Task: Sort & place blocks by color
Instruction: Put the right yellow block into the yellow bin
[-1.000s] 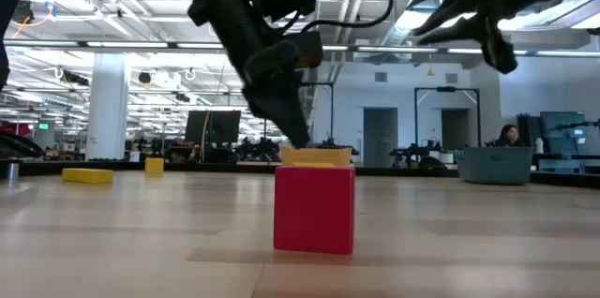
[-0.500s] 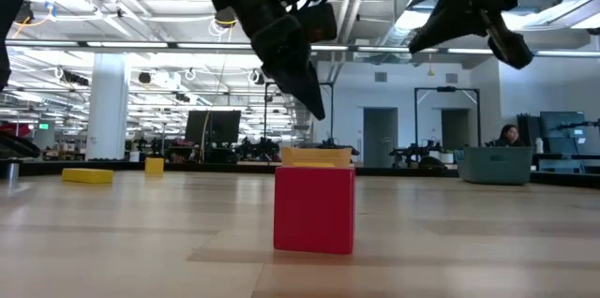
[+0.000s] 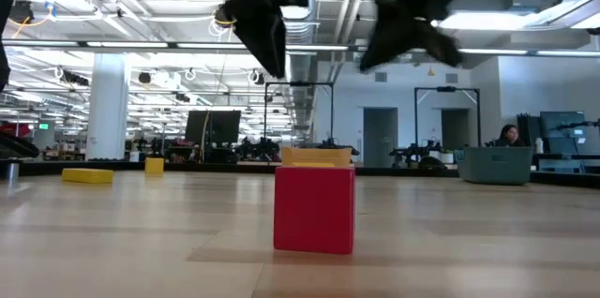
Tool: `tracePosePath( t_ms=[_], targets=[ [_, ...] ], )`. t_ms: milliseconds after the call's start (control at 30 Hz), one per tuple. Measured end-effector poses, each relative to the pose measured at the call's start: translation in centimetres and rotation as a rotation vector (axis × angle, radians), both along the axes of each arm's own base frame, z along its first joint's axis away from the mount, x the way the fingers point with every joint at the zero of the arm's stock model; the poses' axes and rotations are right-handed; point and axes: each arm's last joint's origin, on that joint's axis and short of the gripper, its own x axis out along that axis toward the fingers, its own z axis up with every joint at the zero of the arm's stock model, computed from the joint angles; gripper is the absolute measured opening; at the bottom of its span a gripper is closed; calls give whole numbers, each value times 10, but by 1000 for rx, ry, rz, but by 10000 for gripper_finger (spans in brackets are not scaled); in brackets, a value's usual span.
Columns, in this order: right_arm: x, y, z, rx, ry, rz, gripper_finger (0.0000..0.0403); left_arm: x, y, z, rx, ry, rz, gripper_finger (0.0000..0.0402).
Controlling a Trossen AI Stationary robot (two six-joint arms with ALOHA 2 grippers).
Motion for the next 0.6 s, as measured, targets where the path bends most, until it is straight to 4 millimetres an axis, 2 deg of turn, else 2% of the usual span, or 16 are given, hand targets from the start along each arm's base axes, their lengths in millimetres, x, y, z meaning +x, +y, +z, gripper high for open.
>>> tracePosePath(
  t_ms=[233, 400, 500, 600],
  targets=[
    [50, -18, 12, -126, -64, 134, 13, -52, -5, 25, 8, -159, 38, 267],
    [77, -16, 19, -284, -29, 323, 5, -90, -4, 22, -5, -299, 67, 235],
    [92, -12, 20, -389, -9, 433, 6, -108, -6, 18, -97, -382, 45, 217],
    [100, -17, 19, -419, 15, 447, 6, -119, -10, 16, -194, -478, 27, 199]
  ],
)
